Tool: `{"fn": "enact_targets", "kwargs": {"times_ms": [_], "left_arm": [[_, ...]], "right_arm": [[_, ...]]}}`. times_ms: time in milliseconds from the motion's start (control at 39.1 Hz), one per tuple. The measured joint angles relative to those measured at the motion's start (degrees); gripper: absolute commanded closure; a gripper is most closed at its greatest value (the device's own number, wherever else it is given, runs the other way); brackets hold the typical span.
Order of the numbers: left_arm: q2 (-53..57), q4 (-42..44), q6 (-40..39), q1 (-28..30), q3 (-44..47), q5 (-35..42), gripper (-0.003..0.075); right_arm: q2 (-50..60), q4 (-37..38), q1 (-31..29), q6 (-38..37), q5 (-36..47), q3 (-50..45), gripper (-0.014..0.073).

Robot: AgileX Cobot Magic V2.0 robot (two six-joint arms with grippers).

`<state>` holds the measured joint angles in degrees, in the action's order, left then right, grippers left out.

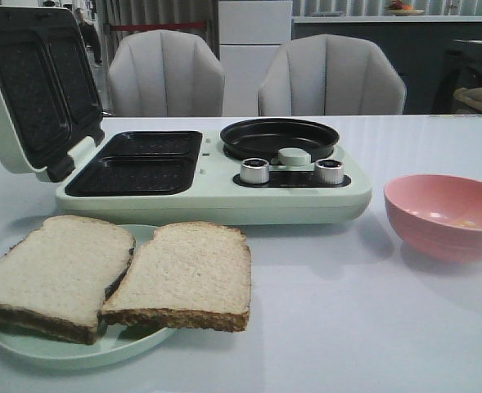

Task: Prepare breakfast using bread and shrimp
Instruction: 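Lower the left gripper and grasp the bread slice nearest it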

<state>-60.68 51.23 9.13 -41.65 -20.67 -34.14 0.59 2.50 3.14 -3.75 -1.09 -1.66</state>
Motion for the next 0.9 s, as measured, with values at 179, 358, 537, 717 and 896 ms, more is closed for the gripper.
{"fn": "enact_targets", "kwargs": {"times_ms": [179, 358, 537, 717, 896], "left_arm": [[-5.08, 4.27, -1.73, 0.0, -2.36, 1.19, 0.0188], [-9.96, 6.63, -1.85, 0.0, -4.12, 2.04, 0.0188], [-13.92, 9.24, -1.85, 0.0, -6.04, 4.8, 0.0188], [-18.74, 11.88, -1.93, 0.0, -7.92, 6.49, 0.0188], [-22.76, 13.97, -1.93, 0.0, -8.88, 7.68, 0.0188]], "right_arm": [[0.0, 0.0, 0.0, 0.0, 0.0, 0.0, 0.0442], [0.0, 0.0, 0.0, 0.0, 0.0, 0.0, 0.0442], [0.0, 0.0, 0.0, 0.0, 0.0, 0.0, 0.0442], [0.0, 0.0, 0.0, 0.0, 0.0, 0.0, 0.0442], [0.0, 0.0, 0.0, 0.0, 0.0, 0.0, 0.0442]]}}
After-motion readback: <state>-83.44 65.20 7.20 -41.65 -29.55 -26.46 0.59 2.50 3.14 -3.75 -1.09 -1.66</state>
